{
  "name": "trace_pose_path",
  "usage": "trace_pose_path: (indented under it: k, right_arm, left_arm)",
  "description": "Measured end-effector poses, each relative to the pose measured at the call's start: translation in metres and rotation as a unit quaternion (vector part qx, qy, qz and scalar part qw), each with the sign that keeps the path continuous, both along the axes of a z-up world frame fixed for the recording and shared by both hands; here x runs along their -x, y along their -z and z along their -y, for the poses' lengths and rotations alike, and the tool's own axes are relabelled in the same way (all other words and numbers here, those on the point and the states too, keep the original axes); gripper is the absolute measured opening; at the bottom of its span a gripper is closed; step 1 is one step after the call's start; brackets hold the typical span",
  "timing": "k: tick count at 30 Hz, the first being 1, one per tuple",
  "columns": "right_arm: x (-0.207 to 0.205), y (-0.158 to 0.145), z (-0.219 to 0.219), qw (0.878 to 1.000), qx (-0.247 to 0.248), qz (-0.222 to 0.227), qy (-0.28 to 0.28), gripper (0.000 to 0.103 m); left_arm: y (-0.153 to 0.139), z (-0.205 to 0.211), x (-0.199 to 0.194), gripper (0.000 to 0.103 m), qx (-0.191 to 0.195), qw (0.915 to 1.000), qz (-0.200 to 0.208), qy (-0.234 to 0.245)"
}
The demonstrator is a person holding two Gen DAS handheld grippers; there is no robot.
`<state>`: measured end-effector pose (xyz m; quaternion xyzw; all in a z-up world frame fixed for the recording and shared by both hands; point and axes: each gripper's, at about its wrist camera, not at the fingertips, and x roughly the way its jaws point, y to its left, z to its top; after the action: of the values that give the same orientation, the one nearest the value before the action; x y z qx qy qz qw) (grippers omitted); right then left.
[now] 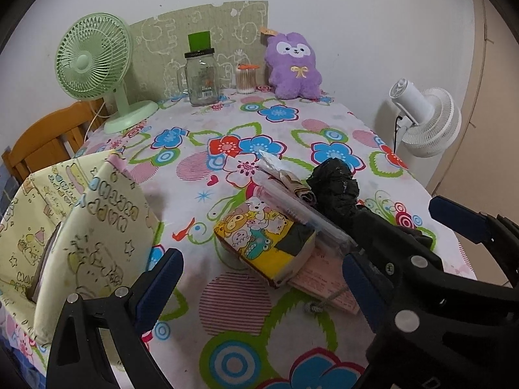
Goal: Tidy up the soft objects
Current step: 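Grasp the yellow cartoon-bear pack with the left tool while the right tool grasps the grey knit fabric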
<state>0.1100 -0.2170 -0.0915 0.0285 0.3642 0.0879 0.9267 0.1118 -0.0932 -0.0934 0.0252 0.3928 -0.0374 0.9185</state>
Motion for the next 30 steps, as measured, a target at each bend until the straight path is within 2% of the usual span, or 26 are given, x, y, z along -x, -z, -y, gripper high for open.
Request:
trace_pose_path:
  k: [7, 10, 15, 18, 25, 30]
  right_arm:
    - [-0.008, 0.012, 0.009, 1.000, -0.005, -0.021, 0.017, 0.076]
    - [-0.009, 0.018, 0.013, 0.999, -0.009, -0.032, 0.025, 0.076]
    - [-0.012, 0.027, 0.018, 0.998, -0.018, -0.050, 0.037, 0.076]
    - [-0.014, 0.034, 0.019, 0.997, -0.032, -0.065, 0.037, 0.066]
    - [-0.013, 0.029, 0.014, 0.997, -0.025, -0.059, 0.035, 0.048]
    - [-0.015, 0.020, 0.013, 0.998, -0.025, -0.043, 0.039, 0.045]
  left_arm:
    - [0.011, 0.006, -0.014, 0.099, -0.014, 0.9999, -0.004, 0.001]
    - [0.016, 0.009, -0.017, 0.094, -0.023, 0.9997, -0.005, 0.001]
    - [0.025, 0.011, -0.023, 0.092, -0.031, 0.9994, -0.015, 0.003]
    - [0.029, 0.013, -0.025, 0.091, -0.036, 0.9990, -0.025, 0.005]
    - [0.027, 0.012, -0.026, 0.091, -0.022, 0.9994, -0.027, 0.003]
    - [0.023, 0.007, -0.031, 0.090, -0.005, 0.9997, -0.024, -0.009]
